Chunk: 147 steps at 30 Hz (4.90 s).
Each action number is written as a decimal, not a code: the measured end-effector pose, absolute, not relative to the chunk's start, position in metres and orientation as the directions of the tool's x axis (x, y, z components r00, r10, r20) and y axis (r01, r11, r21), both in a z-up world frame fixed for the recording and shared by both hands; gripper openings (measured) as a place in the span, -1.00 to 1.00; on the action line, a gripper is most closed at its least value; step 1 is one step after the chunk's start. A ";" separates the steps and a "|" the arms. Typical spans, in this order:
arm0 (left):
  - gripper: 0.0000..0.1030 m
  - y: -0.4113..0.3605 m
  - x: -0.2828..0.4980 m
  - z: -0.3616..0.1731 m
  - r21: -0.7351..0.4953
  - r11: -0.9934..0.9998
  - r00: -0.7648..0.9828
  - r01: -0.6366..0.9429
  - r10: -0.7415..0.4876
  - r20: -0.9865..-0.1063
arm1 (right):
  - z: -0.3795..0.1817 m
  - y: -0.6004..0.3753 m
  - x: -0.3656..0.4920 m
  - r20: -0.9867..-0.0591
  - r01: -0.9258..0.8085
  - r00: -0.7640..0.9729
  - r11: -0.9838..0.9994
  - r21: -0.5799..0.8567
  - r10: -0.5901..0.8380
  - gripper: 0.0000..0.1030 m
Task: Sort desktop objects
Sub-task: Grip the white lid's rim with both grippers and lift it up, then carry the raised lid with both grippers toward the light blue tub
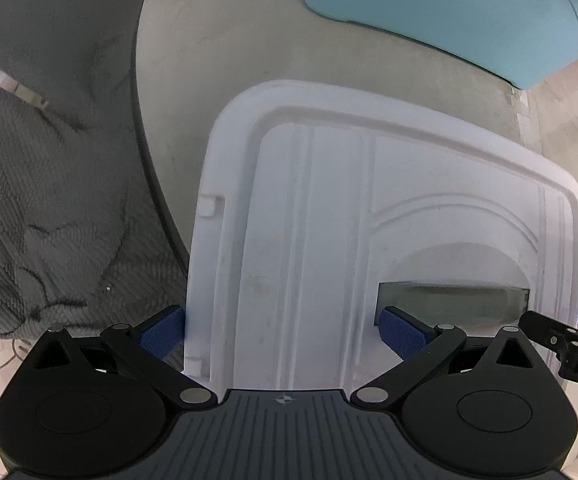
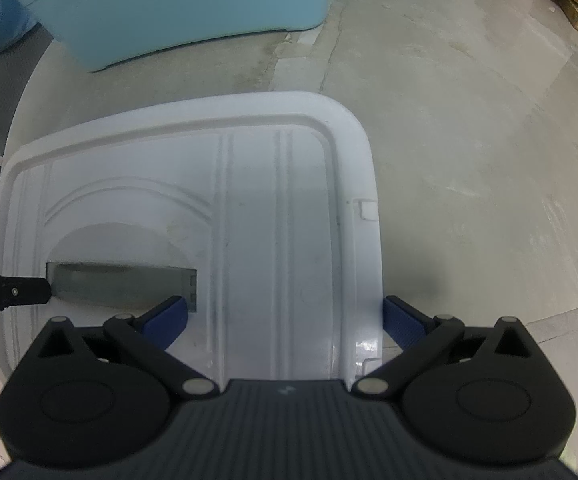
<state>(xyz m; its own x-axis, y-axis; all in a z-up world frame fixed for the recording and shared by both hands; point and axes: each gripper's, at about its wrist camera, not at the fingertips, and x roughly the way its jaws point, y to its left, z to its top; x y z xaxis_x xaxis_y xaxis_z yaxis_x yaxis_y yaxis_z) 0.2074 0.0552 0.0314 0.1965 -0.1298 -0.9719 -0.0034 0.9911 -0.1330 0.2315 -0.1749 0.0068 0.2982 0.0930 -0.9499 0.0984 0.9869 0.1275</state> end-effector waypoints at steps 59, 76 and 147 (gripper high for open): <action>1.00 0.149 0.213 -0.047 -0.658 0.749 0.146 0.072 -0.661 -0.736 | -0.035 -0.238 0.298 -0.799 0.150 0.054 0.786 0.600 0.599 0.62; 1.00 0.127 0.212 -0.053 -0.587 0.791 0.198 0.171 -0.611 -0.766 | -0.031 -0.267 0.295 -0.796 0.144 0.043 0.784 0.604 0.604 0.62; 1.00 0.135 0.131 0.144 -0.451 0.854 0.436 0.261 -0.521 -0.734 | 0.093 -0.263 0.280 -0.746 -0.011 0.291 0.782 0.623 0.599 0.64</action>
